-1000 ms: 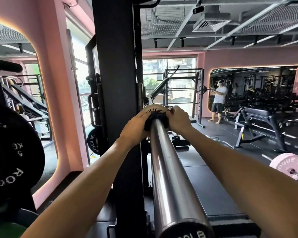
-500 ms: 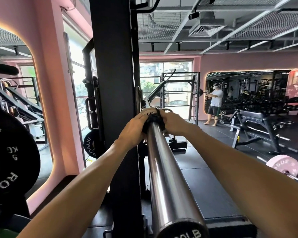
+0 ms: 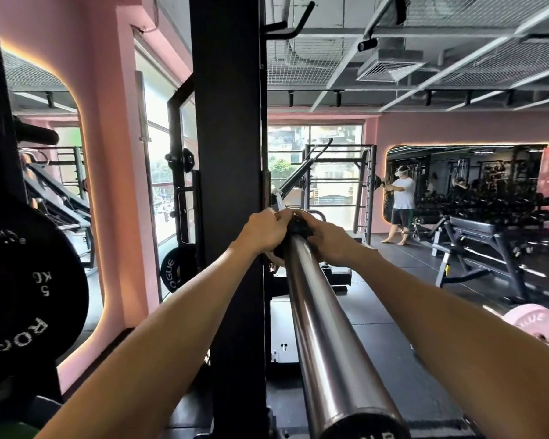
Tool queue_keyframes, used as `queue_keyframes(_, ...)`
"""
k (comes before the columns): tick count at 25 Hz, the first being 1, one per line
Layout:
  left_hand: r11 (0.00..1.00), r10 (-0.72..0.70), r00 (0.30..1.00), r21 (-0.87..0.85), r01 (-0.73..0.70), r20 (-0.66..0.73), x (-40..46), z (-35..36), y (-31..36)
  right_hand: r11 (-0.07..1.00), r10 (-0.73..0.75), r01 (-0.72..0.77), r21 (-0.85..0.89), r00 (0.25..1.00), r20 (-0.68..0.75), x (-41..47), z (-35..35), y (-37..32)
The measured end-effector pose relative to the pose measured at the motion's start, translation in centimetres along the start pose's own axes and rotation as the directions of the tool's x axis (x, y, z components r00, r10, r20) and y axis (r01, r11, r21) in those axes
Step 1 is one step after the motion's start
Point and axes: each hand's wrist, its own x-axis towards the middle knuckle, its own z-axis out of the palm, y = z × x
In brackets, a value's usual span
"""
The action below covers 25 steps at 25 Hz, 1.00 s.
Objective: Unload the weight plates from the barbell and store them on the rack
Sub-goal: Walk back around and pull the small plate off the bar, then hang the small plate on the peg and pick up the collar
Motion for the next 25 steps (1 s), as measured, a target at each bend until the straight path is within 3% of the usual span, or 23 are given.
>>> queue_keyframes(2, 0.981, -0.17, 0.984, -0.085, 0.173, 0.046, 0.2, 0.3, 1.1, 1.0, -0.001, 0.001, -0.008, 1.0, -0.018, 0.2, 0.2, 0.3)
queue_keyframes(4, 0.937, -0.242, 0.952, -0.211, 0.28, 0.188, 0.2, 0.7, 1.9, 0.998, 0.034, -0.036, -0.042, 0.998, -0.046, 0.3, 0.3, 0.4)
queue_keyframes(7, 0.838, -0.169, 0.927, -0.447, 0.315, 0.336, 0.1, 1.6, 2.8, 0.981, 0.136, -0.143, -0.13, 0.989, -0.061, 0.6, 0.7, 0.8)
queue_keyframes(12, 0.694, -0.13, 0.919, -0.627, 0.353, 0.373, 0.5, 2.4, 2.2, 0.974, 0.201, -0.206, -0.095, 0.978, -0.06, 0.4, 0.6, 0.6)
queue_keyframes(16, 0.74, -0.171, 0.904, -0.554, 0.381, 0.393, 1.0, 2.4, 1.3, 0.978, 0.208, -0.207, -0.026, 0.978, 0.014, 0.0, 0.1, 0.6)
queue_keyframes(18, 0.757, -0.147, 0.923, -0.56, 0.337, 0.356, 0.8, 2.4, 0.9, 0.98, 0.197, -0.196, -0.045, 0.98, 0.037, -0.1, 0.1, 0.4)
queue_keyframes(21, 0.746, -0.236, 0.925, -0.554, 0.369, 0.299, -0.4, 2.3, -0.3, 0.984, 0.176, -0.174, -0.047, 0.984, 0.04, -1.1, 0.4, 0.1)
queue_keyframes(25, 0.862, -0.277, 0.941, -0.383, 0.332, 0.194, -3.2, 2.7, -3.5, 0.979, 0.192, -0.195, 0.067, 0.98, 0.042, -4.5, 2.0, 0.4)
